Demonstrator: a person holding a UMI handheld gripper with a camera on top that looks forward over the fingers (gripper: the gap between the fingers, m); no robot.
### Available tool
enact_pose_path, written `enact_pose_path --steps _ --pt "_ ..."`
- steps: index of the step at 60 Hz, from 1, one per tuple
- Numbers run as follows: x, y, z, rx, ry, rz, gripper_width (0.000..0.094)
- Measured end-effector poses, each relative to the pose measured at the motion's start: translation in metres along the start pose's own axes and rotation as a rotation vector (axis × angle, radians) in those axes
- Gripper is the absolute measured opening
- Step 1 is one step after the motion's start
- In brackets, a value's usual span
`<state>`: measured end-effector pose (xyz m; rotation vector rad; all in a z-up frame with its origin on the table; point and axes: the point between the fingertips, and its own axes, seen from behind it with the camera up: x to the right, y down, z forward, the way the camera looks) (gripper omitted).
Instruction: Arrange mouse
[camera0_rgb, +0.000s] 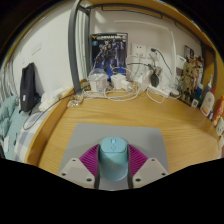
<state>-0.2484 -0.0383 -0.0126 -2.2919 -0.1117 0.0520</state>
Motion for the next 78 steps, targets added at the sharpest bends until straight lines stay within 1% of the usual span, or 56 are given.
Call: enact_pose_path --steps 4,10,11,14,17,20,23,32,40,47,53,65,72,78 --pt "0.0 0.001 0.0 0.009 0.005 -0.004 0.0446" --pt "0.0 0.001 0.001 -0.007 0.0 0.009 0.0506" --pt "-0.001 0.001 0.001 -0.013 -0.003 0.009 0.0542" --pt "0.001 0.003 -0.003 -0.04 0.005 0.013 0.071" --pt "0.001 -0.003 -0.008 -0.042 -0.007 0.014 0.0874" --pt "0.001 -0.013 -0.018 -0.032 -0.029 0.012 0.085" --pt "0.003 -0.025 -0.033 -0.015 -0.05 0.013 0.0865" --pt "0.032 -0.078 -0.089 0.055 -0.1 0.013 0.0861" --pt "0.08 -0.116 -0.141 0.116 -0.088 0.001 0.0859" --pt "0.122 -0.135 -0.183 0.161 -0.09 0.006 0.0851" --pt "0.159 -0.14 -0.21 0.189 -0.084 0.018 0.0854" --pt "0.223 -0.126 -0.234 0.19 -0.062 0.052 0.0848" --pt "0.248 -0.111 -0.241 0.188 -0.036 0.032 0.0849" --pt "0.255 -0.101 -0.245 0.183 -0.042 0.027 0.0849"
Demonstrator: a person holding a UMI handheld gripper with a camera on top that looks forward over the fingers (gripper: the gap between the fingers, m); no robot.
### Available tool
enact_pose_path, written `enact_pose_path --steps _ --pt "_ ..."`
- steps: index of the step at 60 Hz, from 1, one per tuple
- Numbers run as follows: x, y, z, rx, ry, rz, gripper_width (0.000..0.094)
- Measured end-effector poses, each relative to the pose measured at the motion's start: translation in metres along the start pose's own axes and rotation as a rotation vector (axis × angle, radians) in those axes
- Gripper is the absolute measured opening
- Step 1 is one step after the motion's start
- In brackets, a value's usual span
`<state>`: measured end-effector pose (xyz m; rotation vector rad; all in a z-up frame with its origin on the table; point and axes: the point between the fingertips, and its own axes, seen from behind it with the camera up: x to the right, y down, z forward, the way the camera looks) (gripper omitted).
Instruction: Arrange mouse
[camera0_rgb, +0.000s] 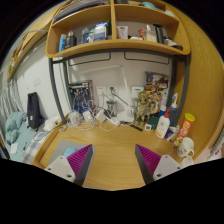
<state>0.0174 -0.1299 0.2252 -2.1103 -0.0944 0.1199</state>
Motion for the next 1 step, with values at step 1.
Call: enact_pose_path --steps 1 --pt "0.0 0.0015 -0.001 -0.001 -0.004 0.002 0.085"
